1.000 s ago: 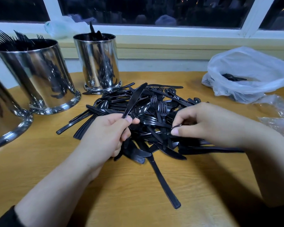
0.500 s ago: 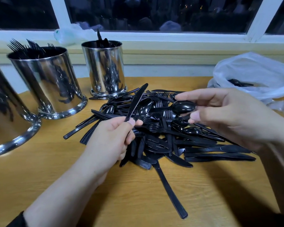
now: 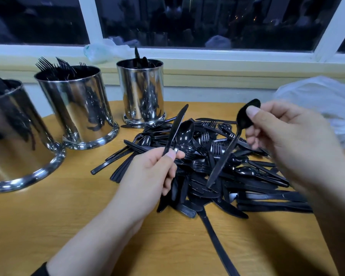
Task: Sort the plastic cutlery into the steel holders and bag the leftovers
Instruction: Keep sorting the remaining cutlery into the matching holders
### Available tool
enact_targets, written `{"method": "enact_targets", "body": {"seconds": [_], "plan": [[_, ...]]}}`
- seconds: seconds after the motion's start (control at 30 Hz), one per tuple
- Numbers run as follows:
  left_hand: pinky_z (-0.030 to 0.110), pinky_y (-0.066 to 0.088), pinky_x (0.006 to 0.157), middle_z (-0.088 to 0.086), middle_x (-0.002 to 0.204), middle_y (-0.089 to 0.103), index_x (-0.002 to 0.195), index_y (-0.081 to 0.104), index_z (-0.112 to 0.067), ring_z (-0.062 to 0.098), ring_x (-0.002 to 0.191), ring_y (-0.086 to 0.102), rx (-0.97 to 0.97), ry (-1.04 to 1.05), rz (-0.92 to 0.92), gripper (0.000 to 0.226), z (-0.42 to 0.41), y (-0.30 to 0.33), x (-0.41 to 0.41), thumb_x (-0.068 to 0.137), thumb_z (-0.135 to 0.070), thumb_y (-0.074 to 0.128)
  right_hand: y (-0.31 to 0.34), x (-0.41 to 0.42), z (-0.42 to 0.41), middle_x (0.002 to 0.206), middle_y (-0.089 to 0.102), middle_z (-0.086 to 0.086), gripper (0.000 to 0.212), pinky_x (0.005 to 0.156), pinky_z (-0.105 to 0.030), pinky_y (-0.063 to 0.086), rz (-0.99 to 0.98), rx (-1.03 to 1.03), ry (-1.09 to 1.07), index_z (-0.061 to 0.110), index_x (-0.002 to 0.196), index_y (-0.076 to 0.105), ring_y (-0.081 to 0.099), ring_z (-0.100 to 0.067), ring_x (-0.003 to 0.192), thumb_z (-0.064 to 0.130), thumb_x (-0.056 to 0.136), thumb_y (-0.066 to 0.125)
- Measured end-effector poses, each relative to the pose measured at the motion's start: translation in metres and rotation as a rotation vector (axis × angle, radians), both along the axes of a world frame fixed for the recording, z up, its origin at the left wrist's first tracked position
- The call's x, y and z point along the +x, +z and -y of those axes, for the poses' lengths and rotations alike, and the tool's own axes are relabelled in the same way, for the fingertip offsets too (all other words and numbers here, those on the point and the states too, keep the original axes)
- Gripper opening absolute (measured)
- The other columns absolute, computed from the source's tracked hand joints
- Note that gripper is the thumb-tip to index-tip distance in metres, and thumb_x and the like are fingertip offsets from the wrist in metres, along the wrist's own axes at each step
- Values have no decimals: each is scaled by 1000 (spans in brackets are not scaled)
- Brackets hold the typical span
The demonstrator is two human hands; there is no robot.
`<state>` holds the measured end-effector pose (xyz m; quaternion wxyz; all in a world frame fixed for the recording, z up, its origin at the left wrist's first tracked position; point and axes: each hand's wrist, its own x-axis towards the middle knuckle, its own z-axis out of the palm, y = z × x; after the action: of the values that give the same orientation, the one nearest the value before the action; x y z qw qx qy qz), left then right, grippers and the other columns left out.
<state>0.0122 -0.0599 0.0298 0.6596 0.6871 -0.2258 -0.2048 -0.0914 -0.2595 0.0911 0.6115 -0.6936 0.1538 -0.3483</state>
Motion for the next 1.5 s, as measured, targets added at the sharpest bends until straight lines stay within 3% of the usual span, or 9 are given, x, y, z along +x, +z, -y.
{"method": "enact_targets", "body": {"seconds": [0.2, 0.37, 0.43, 0.57, 0.63, 0.77, 1.23, 1.33, 1.5], "plan": [[31, 60, 62, 14, 83, 74, 105, 74, -11, 27, 71, 72, -116, -119, -174, 28, -2, 6, -6, 107, -25, 50, -24, 21, -25, 68, 74, -12, 27, 59, -36, 50, -178, -88, 87, 16, 68, 60, 64, -22, 58, 14, 92, 73], [25, 27, 43, 1, 64, 51, 78, 66, -18, 13, 45, 32, -20, -195, -108, 37, -5, 8, -8, 108, -33, 48, -28, 26, -35, 65, 73, -1, 25, 58, -30, 49, -299, -248, 53, 13, 74, 62, 62, -12, 55, 27, 90, 75], [25, 17, 45, -1, 67, 39, 87, 73, -24, 11, 49, 21, -6, -164, -140, 36, -5, 5, -5, 108, -36, 46, -21, 20, -23, 64, 71, 6, 29, 58, -30, 48, -362, -384, -11, 17, 73, 66, 61, -12, 54, 40, 89, 73], [24, 16, 42, -3, 66, 36, 106, 73, -21, 11, 49, 19, -19, -150, -152, 27, -4, 0, -1, 103, -39, 53, -7, -5, 38, 71, 69, 1, 31, 62, -33, 44, -470, -584, -239, 19, 78, 69, 62, -16, 64, 45, 95, 63], [25, 15, 43, -3, 65, 35, 110, 69, -13, 12, 49, 18, -42, -155, -133, 28, -3, -1, -1, 100, -37, 59, -10, -16, 55, 77, 67, 7, 20, 60, -25, 42, -628, -674, -188, 27, 83, 72, 61, -6, 68, 42, 93, 67], [23, 18, 43, 0, 67, 40, 95, 76, -26, 11, 46, 20, -44, -124, -113, 25, -1, -2, -2, 104, -34, 54, -25, -14, 53, 91, 62, 18, 5, 63, -9, 36, -832, -739, 40, 41, 92, 71, 56, 5, 79, 40, 88, 75], [29, 15, 48, 2, 68, 43, 98, 77, -26, 16, 53, 19, -40, -94, -87, 26, 0, -2, -1, 103, -37, 53, -36, -9, 50, 105, 60, 22, 34, 67, -4, 38, -992, -836, 203, 39, 120, 67, 52, 10, 86, 27, 89, 75], [29, 14, 49, 2, 68, 42, 97, 77, -25, 16, 53, 18, -39, -98, -100, 27, -1, -2, -1, 103, -38, 53, -37, -9, 49, 94, 59, 24, 24, 64, -6, 38, -974, -852, 167, 38, 114, 71, 54, 6, 82, 27, 92, 71], [28, 16, 47, 3, 69, 44, 96, 77, -24, 15, 51, 20, -39, -111, -122, 29, -2, 0, -2, 104, -36, 52, -40, -5, 51, 101, 62, 18, 11, 79, -26, 42, -800, -885, 8, 33, 101, 75, 59, -9, 96, 28, 96, 66]]}}
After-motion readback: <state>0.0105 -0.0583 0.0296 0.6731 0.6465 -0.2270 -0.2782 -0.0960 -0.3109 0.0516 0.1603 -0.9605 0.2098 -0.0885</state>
